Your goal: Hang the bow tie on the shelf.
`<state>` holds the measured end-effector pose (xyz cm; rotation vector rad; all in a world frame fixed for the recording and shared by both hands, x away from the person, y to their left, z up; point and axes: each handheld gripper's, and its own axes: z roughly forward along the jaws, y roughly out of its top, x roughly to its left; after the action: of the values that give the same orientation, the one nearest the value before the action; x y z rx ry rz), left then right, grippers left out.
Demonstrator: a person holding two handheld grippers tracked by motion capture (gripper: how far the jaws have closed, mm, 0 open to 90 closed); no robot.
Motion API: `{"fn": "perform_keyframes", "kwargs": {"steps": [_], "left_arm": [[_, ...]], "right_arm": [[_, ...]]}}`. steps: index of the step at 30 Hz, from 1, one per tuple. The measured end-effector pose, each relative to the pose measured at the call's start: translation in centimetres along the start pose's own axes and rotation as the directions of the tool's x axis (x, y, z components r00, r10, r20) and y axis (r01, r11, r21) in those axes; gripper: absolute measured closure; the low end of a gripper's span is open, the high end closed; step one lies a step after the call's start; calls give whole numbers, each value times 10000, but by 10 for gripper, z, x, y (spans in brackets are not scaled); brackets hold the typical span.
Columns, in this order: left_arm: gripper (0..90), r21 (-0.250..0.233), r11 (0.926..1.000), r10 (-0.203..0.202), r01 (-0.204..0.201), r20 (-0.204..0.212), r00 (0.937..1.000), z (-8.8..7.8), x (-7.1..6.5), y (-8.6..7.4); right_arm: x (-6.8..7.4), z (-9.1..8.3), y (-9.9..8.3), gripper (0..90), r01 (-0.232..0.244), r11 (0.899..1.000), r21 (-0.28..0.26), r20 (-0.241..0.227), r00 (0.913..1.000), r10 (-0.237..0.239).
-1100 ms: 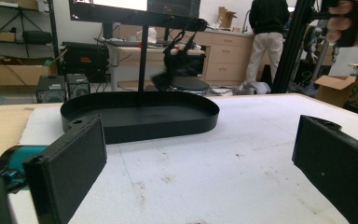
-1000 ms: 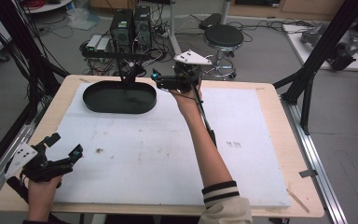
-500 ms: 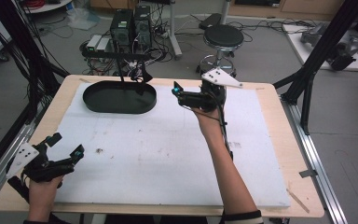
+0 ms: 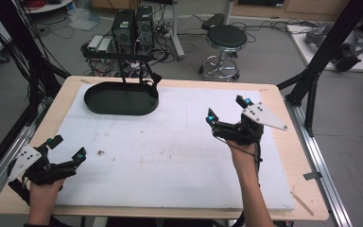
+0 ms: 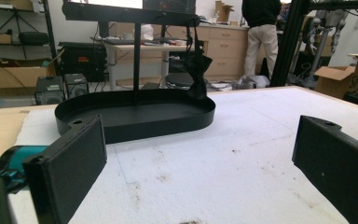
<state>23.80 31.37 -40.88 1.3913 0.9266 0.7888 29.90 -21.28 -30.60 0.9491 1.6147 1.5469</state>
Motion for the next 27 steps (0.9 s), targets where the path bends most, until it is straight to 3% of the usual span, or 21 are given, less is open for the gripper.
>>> {"fn": "perform_keyframes", "kwargs": {"steps": [4,14,21,27], "left_arm": [[33,-6,10000,46,-46,-3,10000,0,0,0],[34,-114,9999,-31,30,-52,10000,3,1,2],[34,-113,9999,77,-78,-123,9999,3,2,2],[34,-153,9999,73,-75,-123,9999,2,2,1]], "right_arm": [[-10,-21,-15,7,-211,9998,-9,117,9997,211],[-22,-60,-52,7,-155,9997,-197,596,9981,167],[-28,-74,-73,7,-449,9972,-599,787,9957,496],[-26,-75,-83,7,-303,9978,-589,827,9960,351]]}}
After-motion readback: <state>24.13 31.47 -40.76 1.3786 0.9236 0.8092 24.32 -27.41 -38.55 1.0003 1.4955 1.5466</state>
